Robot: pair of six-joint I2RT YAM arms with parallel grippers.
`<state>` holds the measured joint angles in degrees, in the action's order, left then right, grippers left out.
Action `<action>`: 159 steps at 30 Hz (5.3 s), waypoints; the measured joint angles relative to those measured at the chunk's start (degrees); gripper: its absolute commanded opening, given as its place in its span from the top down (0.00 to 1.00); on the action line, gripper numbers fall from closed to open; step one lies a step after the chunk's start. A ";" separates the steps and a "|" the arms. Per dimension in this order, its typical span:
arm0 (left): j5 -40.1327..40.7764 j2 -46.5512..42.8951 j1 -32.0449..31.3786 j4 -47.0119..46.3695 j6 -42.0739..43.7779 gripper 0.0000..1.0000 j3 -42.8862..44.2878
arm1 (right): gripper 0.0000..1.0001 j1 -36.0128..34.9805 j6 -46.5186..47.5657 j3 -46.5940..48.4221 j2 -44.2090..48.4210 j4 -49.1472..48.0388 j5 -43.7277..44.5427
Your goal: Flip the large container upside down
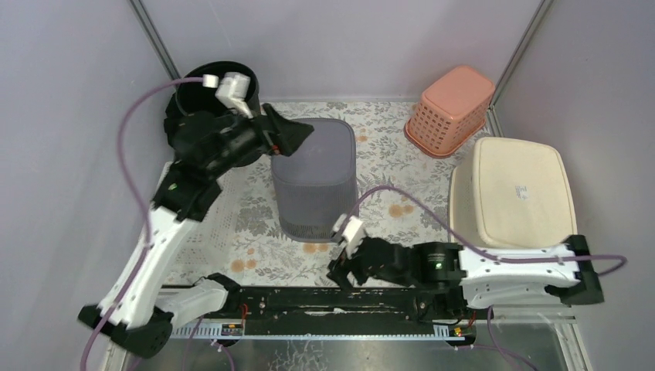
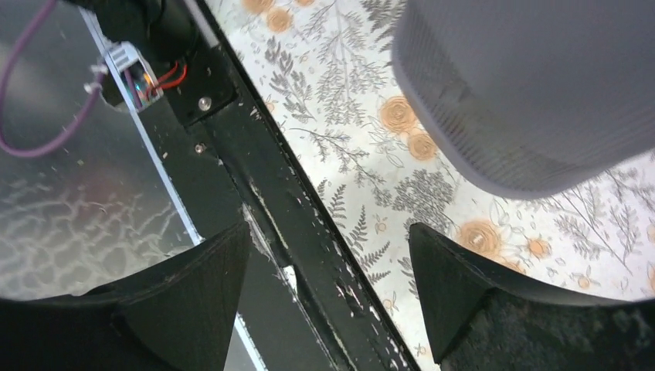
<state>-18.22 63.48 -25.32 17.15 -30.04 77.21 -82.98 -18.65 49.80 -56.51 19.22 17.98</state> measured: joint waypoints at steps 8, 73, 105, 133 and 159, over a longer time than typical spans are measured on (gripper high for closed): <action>11.37 -10.69 0.00 12.76 2.62 0.00 9.44 | 0.16 -3.32 10.25 5.68 -24.90 -11.69 2.21; 41.38 46.69 13.55 22.58 26.12 0.38 34.51 | 0.20 59.74 -0.92 10.38 -39.71 -21.07 -20.20; 2.99 25.90 13.31 16.72 4.96 1.00 28.89 | 0.20 59.74 -0.79 2.84 -2.69 -9.46 -20.72; -6.71 8.55 -2.01 -27.89 -25.92 0.42 -26.99 | 0.15 59.74 -3.02 -2.51 8.79 5.75 -15.17; 5.42 5.35 -2.73 4.24 -5.22 0.36 -17.62 | 0.41 60.76 -17.33 -12.37 10.49 -4.98 -35.26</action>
<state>-12.80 68.84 -28.05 21.39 -35.27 59.59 -22.22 -35.99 37.43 -46.02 14.24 -17.28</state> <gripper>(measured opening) 0.641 0.647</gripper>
